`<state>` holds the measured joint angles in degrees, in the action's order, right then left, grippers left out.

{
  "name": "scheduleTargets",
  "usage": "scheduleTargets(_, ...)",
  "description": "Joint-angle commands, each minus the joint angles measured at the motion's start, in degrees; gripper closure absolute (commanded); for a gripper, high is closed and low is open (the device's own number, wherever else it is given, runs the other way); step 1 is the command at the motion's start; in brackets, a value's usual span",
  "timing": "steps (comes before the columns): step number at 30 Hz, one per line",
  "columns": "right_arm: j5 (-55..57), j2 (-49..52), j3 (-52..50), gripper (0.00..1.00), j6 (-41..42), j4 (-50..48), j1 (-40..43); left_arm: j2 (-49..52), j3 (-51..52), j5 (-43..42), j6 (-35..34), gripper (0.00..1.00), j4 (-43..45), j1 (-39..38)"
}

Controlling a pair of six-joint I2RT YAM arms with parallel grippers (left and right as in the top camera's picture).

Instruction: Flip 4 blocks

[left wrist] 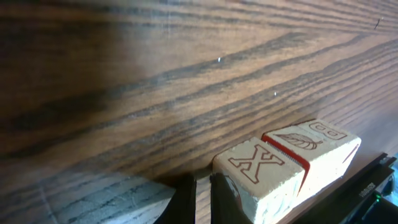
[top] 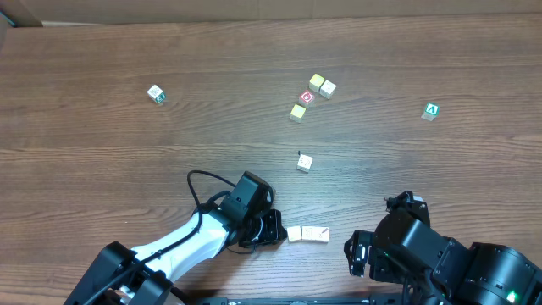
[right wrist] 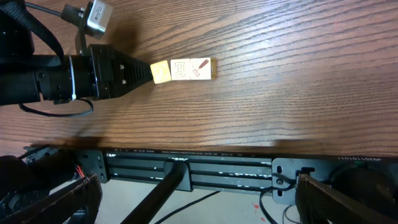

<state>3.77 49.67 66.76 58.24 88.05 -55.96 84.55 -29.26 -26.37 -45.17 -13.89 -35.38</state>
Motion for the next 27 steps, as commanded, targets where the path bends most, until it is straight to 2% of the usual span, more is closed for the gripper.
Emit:
scheduleTargets(1,0.1,-0.3,0.8,0.0,-0.1,-0.5,-0.2,1.3,0.1,4.3,-1.4,0.96,0.5,0.1)
scheduleTargets(27,0.0,-0.3,0.8,0.0,-0.1,-0.9,-0.2,1.3,0.1,2.2,-1.3,0.96,3.3,0.1)
